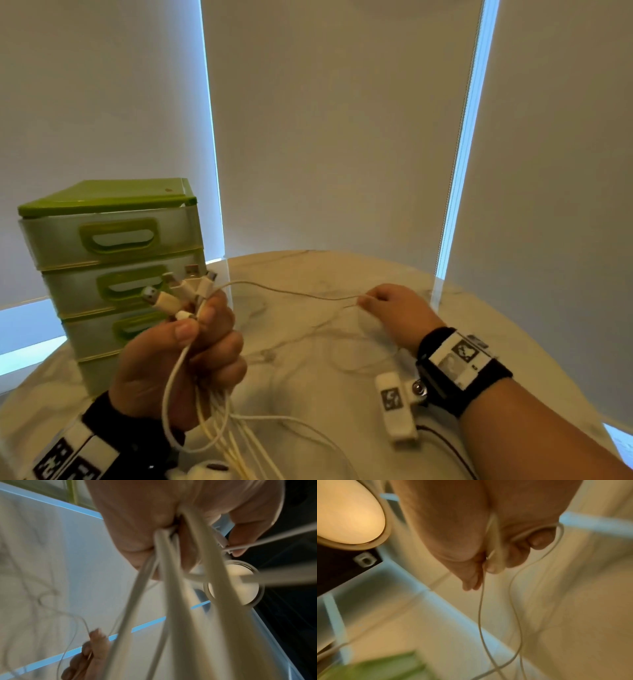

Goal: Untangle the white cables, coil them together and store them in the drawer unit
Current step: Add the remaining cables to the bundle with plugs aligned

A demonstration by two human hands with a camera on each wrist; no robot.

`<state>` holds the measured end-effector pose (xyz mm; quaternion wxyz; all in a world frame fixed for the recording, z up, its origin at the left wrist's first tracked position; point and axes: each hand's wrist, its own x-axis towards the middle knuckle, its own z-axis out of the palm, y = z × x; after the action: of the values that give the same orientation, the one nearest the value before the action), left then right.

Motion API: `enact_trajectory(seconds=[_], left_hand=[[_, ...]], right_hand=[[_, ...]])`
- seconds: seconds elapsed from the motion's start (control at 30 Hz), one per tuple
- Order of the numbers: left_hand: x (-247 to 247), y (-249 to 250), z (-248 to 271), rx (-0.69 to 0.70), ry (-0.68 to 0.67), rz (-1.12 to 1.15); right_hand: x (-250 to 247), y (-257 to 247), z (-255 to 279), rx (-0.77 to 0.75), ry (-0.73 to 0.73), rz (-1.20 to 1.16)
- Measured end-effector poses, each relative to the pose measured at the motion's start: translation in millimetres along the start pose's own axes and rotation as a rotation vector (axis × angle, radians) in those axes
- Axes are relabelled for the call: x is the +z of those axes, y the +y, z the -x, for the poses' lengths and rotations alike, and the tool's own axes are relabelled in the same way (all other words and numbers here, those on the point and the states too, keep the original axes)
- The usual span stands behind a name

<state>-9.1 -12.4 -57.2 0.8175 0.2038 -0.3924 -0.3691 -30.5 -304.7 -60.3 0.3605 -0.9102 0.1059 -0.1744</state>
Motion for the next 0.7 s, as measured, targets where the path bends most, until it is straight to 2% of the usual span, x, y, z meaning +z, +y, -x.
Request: enact_trajectory(seconds=[0.07,0.17,0.23,0.3,0.37,0.43,0.5,0.53,0.57,0.6,0.67,0.7], left_hand=[[-3.4,1.7,0.6,0.018,0.002,0.007],[-7.8,1.5,-0.3,0.023,0.003,0.008],[-10.1,2.0,-1.2,0.03,0.003,0.013],[-12.6,3.5,-1.0,0.047,0.006,0.015],[-15.5,7.1,-0.7,0.064,0.009,0.014],[-15.8,10.2,-1.4,0.073,-0.001,0.018],[-16.6,11.4,-2.0,0.082,-0.014,0.01],[-18.5,11.5,-2.2,0.084,-0.026,0.016],[-20.4,11.7,-2.5,0.078,-0.04,0.033],[-21.2,12.4,-2.4,0.076,-0.035,0.042],[-23.1,16.2,-2.0,0.072,-0.007,0.06],[-22.6,18.9,-1.7,0.07,-0.001,0.068]], right_hand=[[-15.5,21.8,-6.3,0.151,0.109,-0.218],[-22.5,39.8,-9.8,0.341,0.099,-0.652],[-24.4,42.8,-10.5,0.292,0.136,-0.669],[-26.6,40.5,-10.1,0.182,0.187,-0.575],[-30.9,33.3,-6.6,0.082,0.237,-0.585],[-40.5,30.9,-7.3,-0.003,0.233,-0.855],[-52.4,26.1,-9.1,-0.018,0.171,-1.13],[-58.2,24.9,-9.0,0.013,0.144,-1.181],[-64.4,23.3,-7.3,0.055,0.141,-1.135],[-72.9,24.9,-5.5,0.097,0.179,-0.945],[-90.9,31.4,0.3,0.1,0.219,-0.4],[-100.3,37.0,3.4,0.073,0.184,-0.174]])
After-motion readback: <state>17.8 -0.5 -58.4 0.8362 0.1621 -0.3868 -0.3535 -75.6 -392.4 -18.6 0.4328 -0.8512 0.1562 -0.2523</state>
